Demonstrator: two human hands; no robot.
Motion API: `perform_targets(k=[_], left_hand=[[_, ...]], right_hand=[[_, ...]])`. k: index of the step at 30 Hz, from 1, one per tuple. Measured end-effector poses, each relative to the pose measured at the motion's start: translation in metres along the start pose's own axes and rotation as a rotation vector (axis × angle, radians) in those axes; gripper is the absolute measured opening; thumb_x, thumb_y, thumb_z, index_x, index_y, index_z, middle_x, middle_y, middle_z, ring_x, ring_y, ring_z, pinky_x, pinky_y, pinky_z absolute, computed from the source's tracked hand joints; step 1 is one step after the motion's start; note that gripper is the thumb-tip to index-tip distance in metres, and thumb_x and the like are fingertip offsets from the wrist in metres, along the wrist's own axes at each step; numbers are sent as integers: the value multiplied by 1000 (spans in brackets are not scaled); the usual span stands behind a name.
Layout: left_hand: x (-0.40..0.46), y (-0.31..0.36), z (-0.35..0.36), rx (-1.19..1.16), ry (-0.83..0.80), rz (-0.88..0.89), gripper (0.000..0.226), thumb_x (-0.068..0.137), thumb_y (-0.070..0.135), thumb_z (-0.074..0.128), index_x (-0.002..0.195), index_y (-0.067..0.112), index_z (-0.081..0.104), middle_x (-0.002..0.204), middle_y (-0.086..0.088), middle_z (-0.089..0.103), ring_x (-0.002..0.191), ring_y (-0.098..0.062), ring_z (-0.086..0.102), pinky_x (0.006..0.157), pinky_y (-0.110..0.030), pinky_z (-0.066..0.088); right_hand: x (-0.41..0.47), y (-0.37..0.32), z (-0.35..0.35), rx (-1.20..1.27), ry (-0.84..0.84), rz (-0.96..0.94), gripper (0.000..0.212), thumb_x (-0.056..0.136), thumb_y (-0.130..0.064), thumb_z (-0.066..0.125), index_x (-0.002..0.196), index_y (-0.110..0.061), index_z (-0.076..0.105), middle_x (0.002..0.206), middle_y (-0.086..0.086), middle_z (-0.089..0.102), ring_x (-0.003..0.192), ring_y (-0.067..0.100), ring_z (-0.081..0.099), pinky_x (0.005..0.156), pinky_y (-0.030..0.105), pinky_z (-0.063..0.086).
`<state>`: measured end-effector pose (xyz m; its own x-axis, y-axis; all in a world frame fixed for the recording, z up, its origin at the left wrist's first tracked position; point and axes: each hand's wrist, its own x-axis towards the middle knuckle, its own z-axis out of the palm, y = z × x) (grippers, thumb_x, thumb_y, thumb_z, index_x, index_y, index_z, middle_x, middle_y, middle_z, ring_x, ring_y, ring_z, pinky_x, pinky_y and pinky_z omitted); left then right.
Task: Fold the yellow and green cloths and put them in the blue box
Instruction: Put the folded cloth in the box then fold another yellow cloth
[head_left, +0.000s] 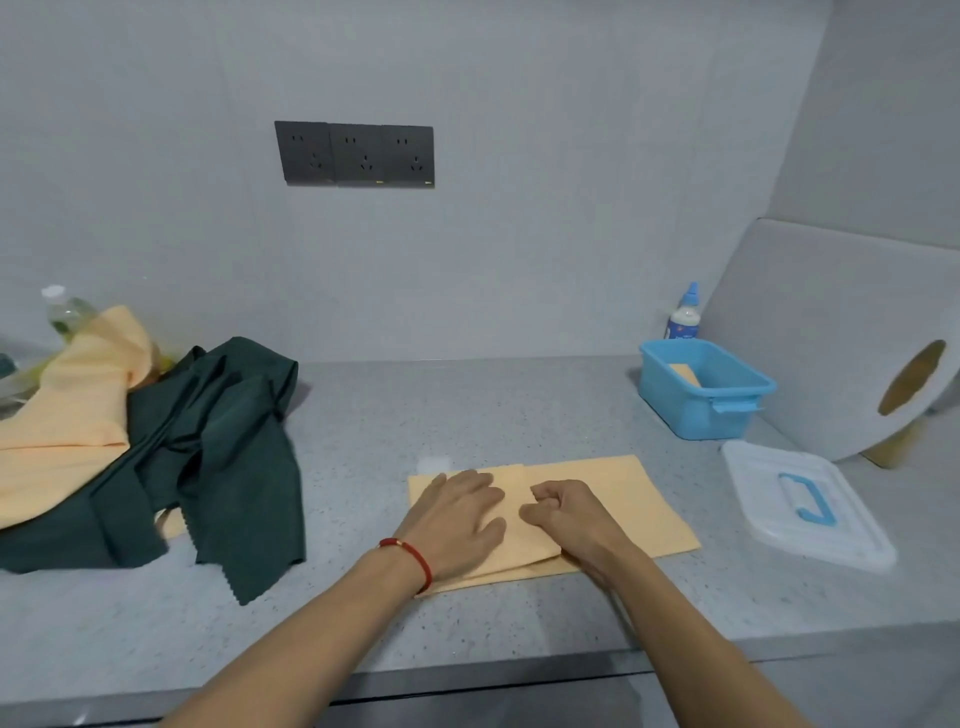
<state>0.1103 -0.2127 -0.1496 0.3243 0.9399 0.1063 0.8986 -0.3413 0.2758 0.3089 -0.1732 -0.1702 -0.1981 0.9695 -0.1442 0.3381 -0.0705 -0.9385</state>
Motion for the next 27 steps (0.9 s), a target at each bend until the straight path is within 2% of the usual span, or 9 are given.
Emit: perform_targets(k=[2, 4, 8, 13, 16, 19, 23, 25, 27], left_hand=[[0, -3, 9, 52, -42, -12, 58, 101, 53, 35, 153, 28, 40, 166, 5, 23, 155, -13, 10, 126, -46, 3], [3, -5, 15, 72, -54, -16, 62, 100, 59, 29, 156, 34, 31, 168, 8, 15, 155, -10, 2, 125, -49, -5], [5, -2, 22, 99, -73, -26, 67, 95, 66, 21, 157, 39, 25, 169, 9, 11, 155, -10, -2, 123, -55, -10], [2, -1, 33, 84, -79, -59, 67, 95, 68, 19, 157, 44, 17, 169, 15, 3, 155, -10, -8, 119, -60, -15], [2, 0, 35, 106, -108, -73, 72, 92, 72, 18, 158, 45, 10, 169, 15, -2, 155, -12, -9, 119, -64, -12], [6, 2, 32, 163, -136, -67, 78, 86, 77, 18, 157, 46, 7, 169, 14, -3, 156, -17, -4, 116, -69, -2], [19, 6, 19, 253, -216, -22, 87, 77, 89, 21, 153, 47, 11, 168, 13, 2, 151, -26, 7, 106, -70, 16], [26, 8, 13, 278, -261, -9, 95, 72, 94, 25, 152, 44, 13, 167, 13, 6, 147, -28, 12, 103, -69, 20], [31, 11, 10, 306, -267, 12, 100, 69, 95, 28, 151, 39, 17, 165, 11, 11, 144, -28, 17, 102, -68, 20]], right_hand=[[-1, 1, 1, 37, 0, 2, 19, 89, -19, 72, 107, -19, 66, 65, -18, 65, 65, -2, 63, 70, 18, 46], [-3, -1, 2, 102, -16, 4, 19, 91, -14, 69, 110, -12, 70, 75, -9, 75, 70, 7, 70, 63, 22, 51], [-6, -4, 1, 178, 7, 6, 20, 93, -7, 65, 112, -5, 66, 77, 5, 76, 58, 24, 66, 42, 28, 48], [-9, -7, 0, 144, 55, 44, 28, 93, -9, 68, 119, -6, 60, 85, 5, 74, 61, 24, 68, 43, 28, 49], [-9, -12, -6, -155, 104, 52, 29, 92, -22, 70, 119, -14, 61, 95, 5, 70, 66, 21, 69, 51, 26, 49], [-5, -13, -15, -465, 146, 4, 31, 94, -31, 67, 122, -21, 61, 101, 1, 67, 87, 16, 64, 67, 23, 47], [10, -12, -48, -832, 359, -163, 37, 101, -19, 46, 137, -23, 54, 134, 2, 58, 120, 22, 52, 95, 37, 46], [24, -12, -73, -1030, 293, -137, 49, 101, -11, 40, 149, -23, 43, 151, 1, 43, 140, 25, 34, 114, 47, 31], [36, -11, -88, -1082, 128, 9, 51, 99, -7, 36, 148, -21, 40, 149, 3, 40, 142, 27, 32, 120, 57, 17]])
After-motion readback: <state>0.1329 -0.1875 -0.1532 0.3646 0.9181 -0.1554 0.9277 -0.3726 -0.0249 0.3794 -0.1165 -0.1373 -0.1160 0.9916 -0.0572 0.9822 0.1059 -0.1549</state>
